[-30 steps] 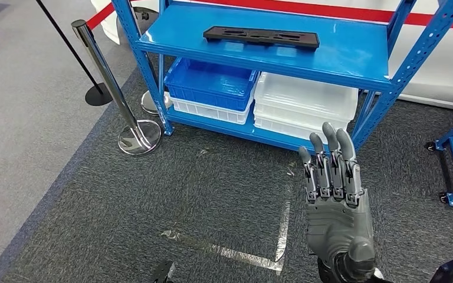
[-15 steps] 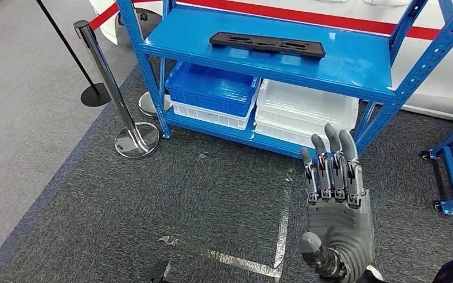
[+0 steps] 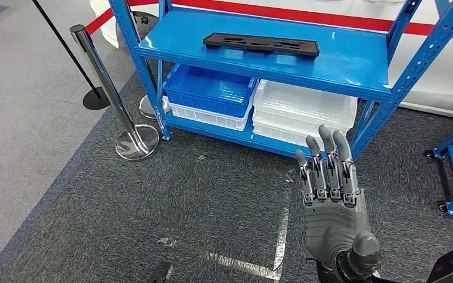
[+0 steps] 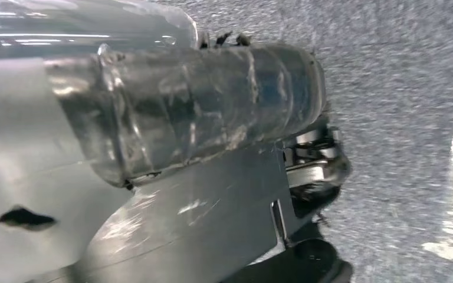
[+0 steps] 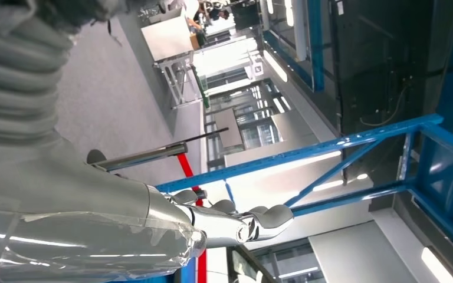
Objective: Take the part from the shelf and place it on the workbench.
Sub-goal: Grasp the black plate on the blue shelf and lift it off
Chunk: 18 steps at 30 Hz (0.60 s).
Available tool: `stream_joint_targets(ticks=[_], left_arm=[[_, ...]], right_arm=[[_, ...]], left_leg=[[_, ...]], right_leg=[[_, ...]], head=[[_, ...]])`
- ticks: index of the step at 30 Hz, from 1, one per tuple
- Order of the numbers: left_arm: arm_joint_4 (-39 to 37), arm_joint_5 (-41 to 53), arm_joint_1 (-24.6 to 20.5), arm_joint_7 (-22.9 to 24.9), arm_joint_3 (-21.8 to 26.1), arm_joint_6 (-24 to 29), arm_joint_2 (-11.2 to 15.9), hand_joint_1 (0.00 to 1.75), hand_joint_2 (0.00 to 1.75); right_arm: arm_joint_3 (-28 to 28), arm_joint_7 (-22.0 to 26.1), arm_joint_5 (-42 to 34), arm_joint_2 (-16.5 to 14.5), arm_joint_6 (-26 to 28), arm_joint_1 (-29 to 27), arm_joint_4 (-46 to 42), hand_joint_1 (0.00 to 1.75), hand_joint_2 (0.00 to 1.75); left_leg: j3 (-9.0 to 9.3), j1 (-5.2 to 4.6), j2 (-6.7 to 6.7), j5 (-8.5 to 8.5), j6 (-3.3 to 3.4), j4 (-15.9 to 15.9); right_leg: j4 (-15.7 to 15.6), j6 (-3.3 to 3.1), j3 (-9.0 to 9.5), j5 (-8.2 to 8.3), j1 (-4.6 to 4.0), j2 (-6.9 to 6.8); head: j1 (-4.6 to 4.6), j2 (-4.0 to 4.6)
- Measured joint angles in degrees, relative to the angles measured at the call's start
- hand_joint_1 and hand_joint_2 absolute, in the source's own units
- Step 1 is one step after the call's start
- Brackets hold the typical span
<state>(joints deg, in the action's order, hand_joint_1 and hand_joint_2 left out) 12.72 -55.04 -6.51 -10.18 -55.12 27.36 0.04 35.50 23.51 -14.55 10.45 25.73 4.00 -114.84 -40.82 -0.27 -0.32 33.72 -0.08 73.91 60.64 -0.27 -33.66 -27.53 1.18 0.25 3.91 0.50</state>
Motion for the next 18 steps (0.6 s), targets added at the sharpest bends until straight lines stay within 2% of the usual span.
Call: stream_joint_targets(ticks=[1, 2, 3, 4, 6, 7, 9, 11, 12, 13, 15, 16, 17, 18], left_arm=[[0.0, 0.0, 0.0, -0.1, -0.03, 0.01, 0.0, 0.0, 0.0], [0.0, 0.0, 0.0, -0.22, -0.07, 0.02, 0.0, 0.0, 0.0], [0.0, -0.01, -0.01, -0.33, -0.09, 0.03, 0.0, 0.0, 0.0], [0.0, -0.01, 0.0, -0.42, -0.11, 0.04, 0.0, 0.0, 0.0], [0.0, -0.05, 0.0, -0.52, -0.13, 0.07, -0.01, 0.0, 0.0], [0.0, -0.08, 0.02, -0.54, -0.15, 0.07, -0.02, 0.0, 0.0], [-0.01, -0.1, 0.06, -0.59, -0.18, 0.07, -0.01, 0.0, 0.0], [-0.02, -0.11, 0.11, -0.6, -0.2, 0.07, -0.01, 0.0, 0.0], [-0.02, -0.11, 0.1, -0.6, -0.21, 0.07, -0.01, 0.0, 0.0], [-0.02, -0.11, 0.1, -0.6, -0.22, 0.07, -0.01, 0.0, 0.0], [-0.02, -0.11, 0.11, -0.6, -0.23, 0.06, -0.02, 0.0, 0.0], [-0.02, -0.11, 0.14, -0.59, -0.25, 0.05, -0.02, 0.0, 0.0], [-0.02, -0.11, 0.18, -0.58, -0.26, 0.04, -0.03, 0.0, 0.0], [-0.02, -0.11, 0.22, -0.57, -0.27, 0.02, -0.04, 0.0, 0.0]], right_arm=[[0.0, -0.07, -0.02, 0.0, 0.0, -0.01, 0.01, 0.0, 0.0], [0.0, -0.11, -0.02, 0.0, 0.01, 0.0, 0.01, 0.0, 0.0], [0.0, -0.15, -0.03, 0.0, 0.01, 0.0, 0.02, 0.0, 0.0], [0.0, -0.16, -0.03, 0.0, 0.02, 0.0, 0.02, 0.0, 0.0], [0.0, -0.17, -0.04, 0.0, 0.02, 0.03, 0.02, 0.0, 0.0], [0.0, -0.2, -0.06, 0.0, 0.02, 0.07, 0.02, 0.0, 0.0], [0.0, -0.28, -0.09, 0.0, 0.02, 0.13, 0.04, 0.0, 0.0], [0.0, -0.43, -0.1, 0.01, 0.03, 0.17, 0.07, 0.0, 0.0], [0.0, -0.52, -0.09, 0.01, 0.05, 0.21, 0.08, 0.0, 0.0], [0.0, -0.62, -0.09, 0.01, 0.07, 0.22, 0.1, 0.0, 0.0], [0.0, -0.91, -0.08, 0.01, 0.09, 0.19, 0.21, 0.0, 0.0], [0.0, -1.06, -0.07, 0.02, 0.1, 0.16, 0.28, 0.0, 0.0], [0.0, -1.18, -0.07, 0.02, 0.13, 0.15, 0.38, 0.0, 0.0], [0.0, -1.27, -0.06, 0.03, 0.17, 0.15, 0.48, 0.0, 0.0]], left_leg=[[-0.96, 0.1, 0.0, 0.32, -0.08, 1.98], [-0.92, 0.19, 0.0, -0.46, -0.07, 1.82], [0.18, 0.26, 0.0, -2.15, -0.01, -0.51], [2.08, 0.32, 0.0, -4.31, 0.08, -4.5], [5.58, 0.2, -0.06, -6.62, 0.3, -11.64], [6.49, 0.04, -0.14, -6.84, 0.44, -13.55], [6.88, -0.26, -0.28, -6.66, 0.88, -14.53], [7.4, -0.1, -0.28, -6.98, 1.58, -15.25], [7.76, -0.03, -0.23, -7.11, 1.99, -15.68], [8.08, -0.03, -0.16, -7.14, 2.34, -15.95], [8.29, -0.3, -0.04, -6.92, 2.86, -15.98], [8.35, -0.44, -0.02, -6.8, 3.04, -15.93], [8.45, -0.57, -0.03, -6.67, 3.17, -15.89], [8.64, -0.66, -0.07, -6.51, 3.23, -15.83]], right_leg=[[0.01, -0.04, 0.02, -0.04, -0.03, -0.03], [0.01, -0.07, 0.09, -0.09, -0.05, -0.03], [0.01, -0.05, 0.2, -0.15, -0.04, 0.01], [0.0, 0.03, 0.37, -0.24, -0.01, 0.05], [-0.09, 0.38, 0.59, -0.42, -0.05, 0.14], [-0.21, 0.67, 0.61, -0.41, -0.07, 0.16], [-0.6, 1.31, 0.64, -0.25, -0.09, 0.19], [-0.44, 1.85, 0.59, -0.59, 0.0, 0.16], [0.83, 1.98, 0.05, -1.4, -0.03, 0.13], [3.5, 2.02, -1.26, -2.79, -0.06, 0.09], [11.09, 1.98, -5.25, -5.79, -0.2, 0.05], [14.07, 1.97, -7.01, -6.43, -0.24, 0.05], [14.99, 1.9, -7.79, -5.92, -0.27, 0.05], [13.57, 1.77, -7.4, -4.32, -0.32, 0.04]], head=[[0.0, 0.01], [0.0, 0.01], [0.0, 0.01], [-0.01, 0.01], [-0.03, 0.01], [-0.07, 0.01], [-0.1, 0.01], [-0.14, 0.0], [-0.19, 0.0], [-0.21, 0.0], [-0.21, 0.01], [-0.2, 0.01], [-0.19, 0.01], [-0.19, 0.01]])
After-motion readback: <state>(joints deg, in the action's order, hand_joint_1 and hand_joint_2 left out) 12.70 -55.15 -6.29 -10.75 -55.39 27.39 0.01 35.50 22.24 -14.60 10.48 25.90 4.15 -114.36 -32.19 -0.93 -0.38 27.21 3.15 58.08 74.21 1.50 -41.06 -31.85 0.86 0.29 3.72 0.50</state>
